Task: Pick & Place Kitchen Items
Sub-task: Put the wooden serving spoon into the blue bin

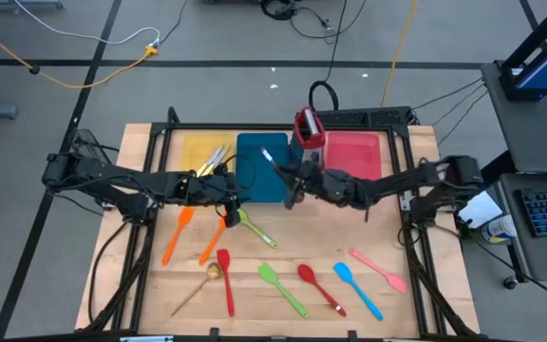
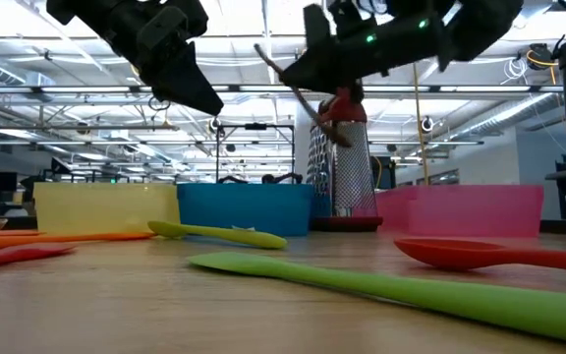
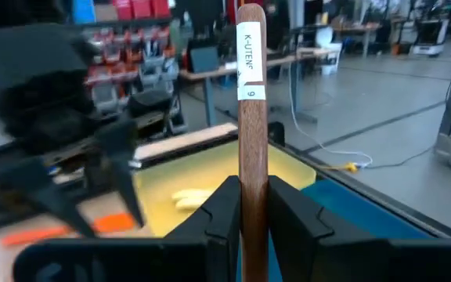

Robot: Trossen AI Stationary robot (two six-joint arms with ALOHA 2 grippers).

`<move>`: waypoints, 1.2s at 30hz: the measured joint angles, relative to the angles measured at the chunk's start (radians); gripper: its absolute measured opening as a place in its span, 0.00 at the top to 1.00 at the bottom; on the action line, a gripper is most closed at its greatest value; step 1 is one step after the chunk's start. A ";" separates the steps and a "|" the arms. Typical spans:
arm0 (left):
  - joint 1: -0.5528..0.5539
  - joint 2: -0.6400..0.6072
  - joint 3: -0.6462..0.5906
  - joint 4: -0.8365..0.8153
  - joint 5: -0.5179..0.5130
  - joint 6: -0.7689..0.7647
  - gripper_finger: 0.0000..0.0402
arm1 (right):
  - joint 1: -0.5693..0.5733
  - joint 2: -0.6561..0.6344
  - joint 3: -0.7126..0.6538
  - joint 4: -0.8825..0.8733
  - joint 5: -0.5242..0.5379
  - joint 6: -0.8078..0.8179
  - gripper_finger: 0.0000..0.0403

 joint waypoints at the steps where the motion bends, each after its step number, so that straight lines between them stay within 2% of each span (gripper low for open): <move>1: 0.000 0.000 0.000 0.002 0.000 0.000 0.67 | -0.009 0.029 0.000 0.046 -0.001 0.000 0.88; 7: 0.000 0.000 0.000 0.002 0.000 0.001 0.67 | -0.062 0.206 0.016 0.323 0.000 0.000 0.88; 14: 0.000 0.000 0.000 0.002 0.000 0.001 0.67 | -0.112 0.370 0.156 0.353 -0.001 -0.042 0.88; 18: 0.000 0.000 0.000 -0.003 0.000 0.001 0.67 | -0.129 0.414 0.221 0.219 0.005 -0.035 0.88; 21: 0.000 0.000 0.000 -0.010 0.000 0.001 0.67 | -0.140 0.416 0.248 0.088 0.060 -0.025 0.88; 26: 0.000 0.000 0.000 -0.012 0.000 0.021 0.67 | -0.159 0.416 0.251 -0.024 0.093 0.043 0.88; 36: 0.000 0.000 0.000 -0.011 0.000 0.020 0.67 | -0.208 0.415 0.251 -0.228 -0.053 0.195 0.88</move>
